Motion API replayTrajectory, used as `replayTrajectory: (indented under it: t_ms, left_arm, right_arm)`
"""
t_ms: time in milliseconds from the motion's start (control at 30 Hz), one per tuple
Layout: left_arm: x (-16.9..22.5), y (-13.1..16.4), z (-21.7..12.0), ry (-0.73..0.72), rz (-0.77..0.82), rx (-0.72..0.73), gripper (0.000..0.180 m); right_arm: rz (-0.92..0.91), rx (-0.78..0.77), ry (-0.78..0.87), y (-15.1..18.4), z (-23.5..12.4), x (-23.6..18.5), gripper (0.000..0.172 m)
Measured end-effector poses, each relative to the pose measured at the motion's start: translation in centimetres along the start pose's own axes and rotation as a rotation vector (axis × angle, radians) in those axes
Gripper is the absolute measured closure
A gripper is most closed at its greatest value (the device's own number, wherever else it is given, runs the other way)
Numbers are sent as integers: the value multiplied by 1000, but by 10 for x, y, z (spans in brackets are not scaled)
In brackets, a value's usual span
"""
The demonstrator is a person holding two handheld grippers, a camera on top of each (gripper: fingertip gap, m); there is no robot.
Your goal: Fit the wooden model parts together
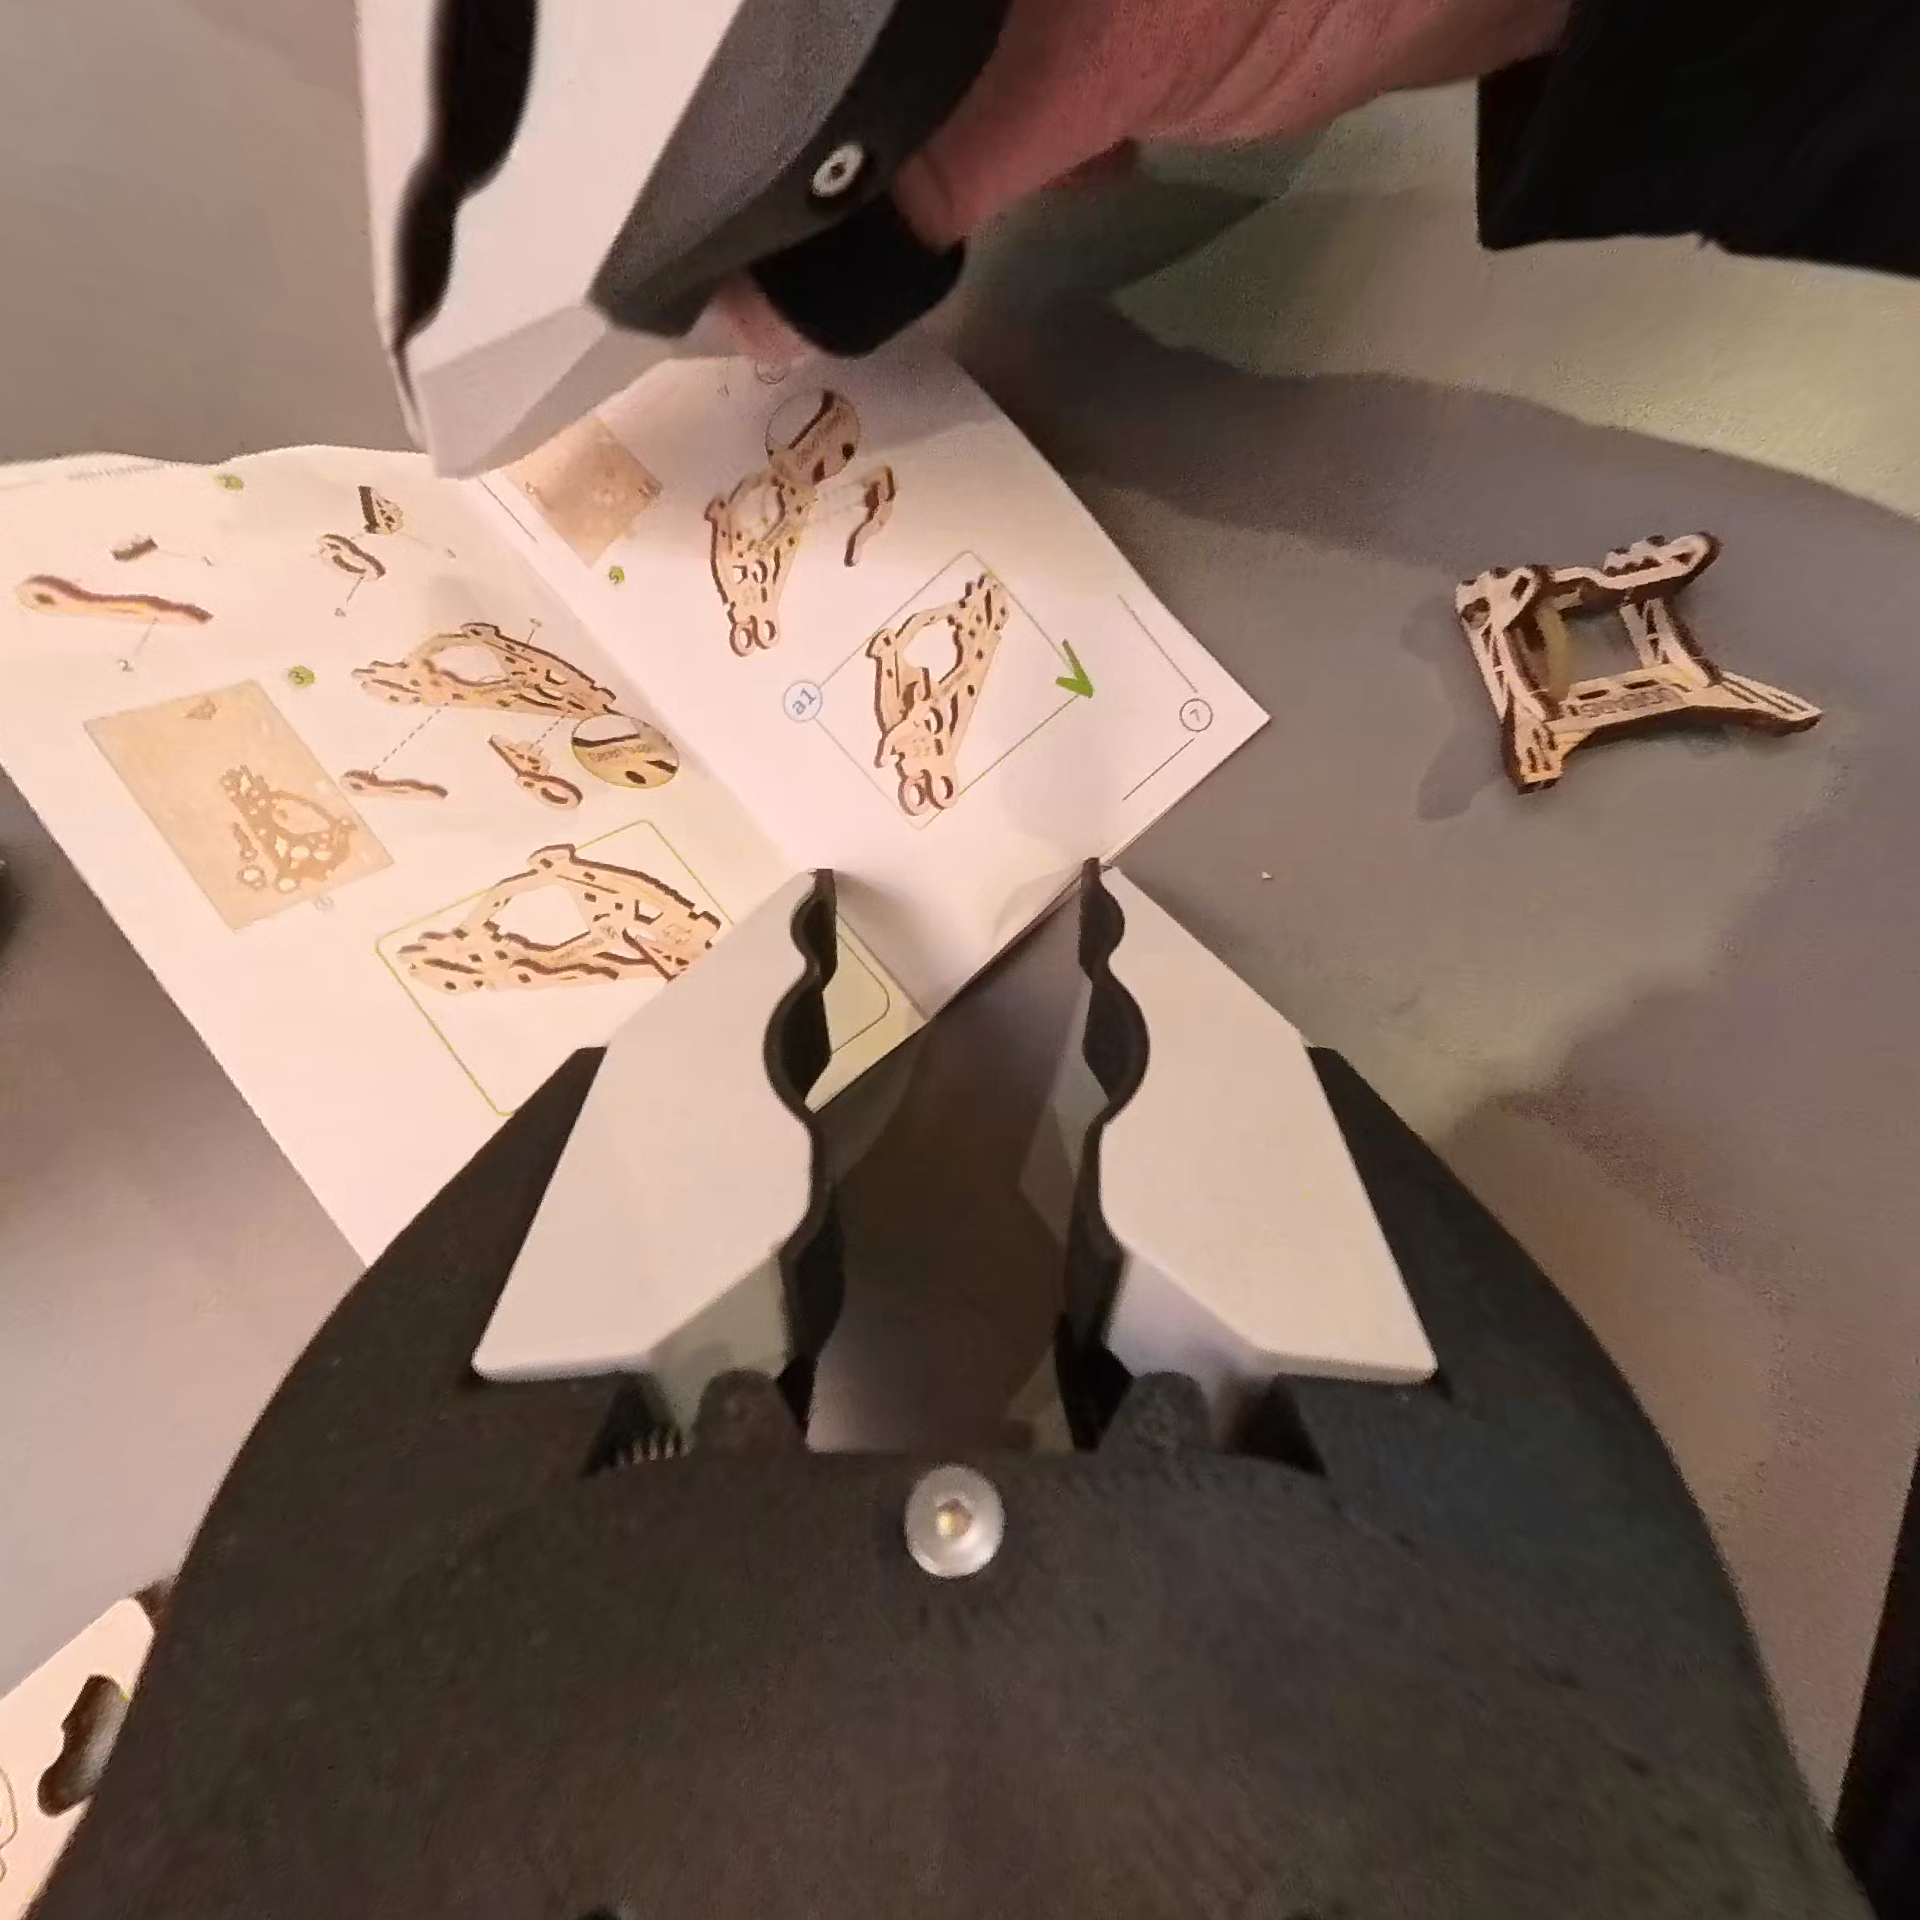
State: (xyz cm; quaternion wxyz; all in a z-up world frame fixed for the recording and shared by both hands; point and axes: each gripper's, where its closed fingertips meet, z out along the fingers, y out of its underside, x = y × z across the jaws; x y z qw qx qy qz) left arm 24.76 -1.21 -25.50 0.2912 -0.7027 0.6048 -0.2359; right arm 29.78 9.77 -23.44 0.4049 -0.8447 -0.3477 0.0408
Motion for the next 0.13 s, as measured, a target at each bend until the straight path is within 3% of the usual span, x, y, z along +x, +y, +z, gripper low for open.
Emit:
replayTrajectory:
  t_ms: [33,133]
  left_arm:
    - [0,0,0,1,-2,0,135]
    - [0,0,0,0,-3,0,135]
  right_arm:
    - [-45,-13,10,-3,3,0,172]
    - [-183,-54,44,-1,15,3,172]
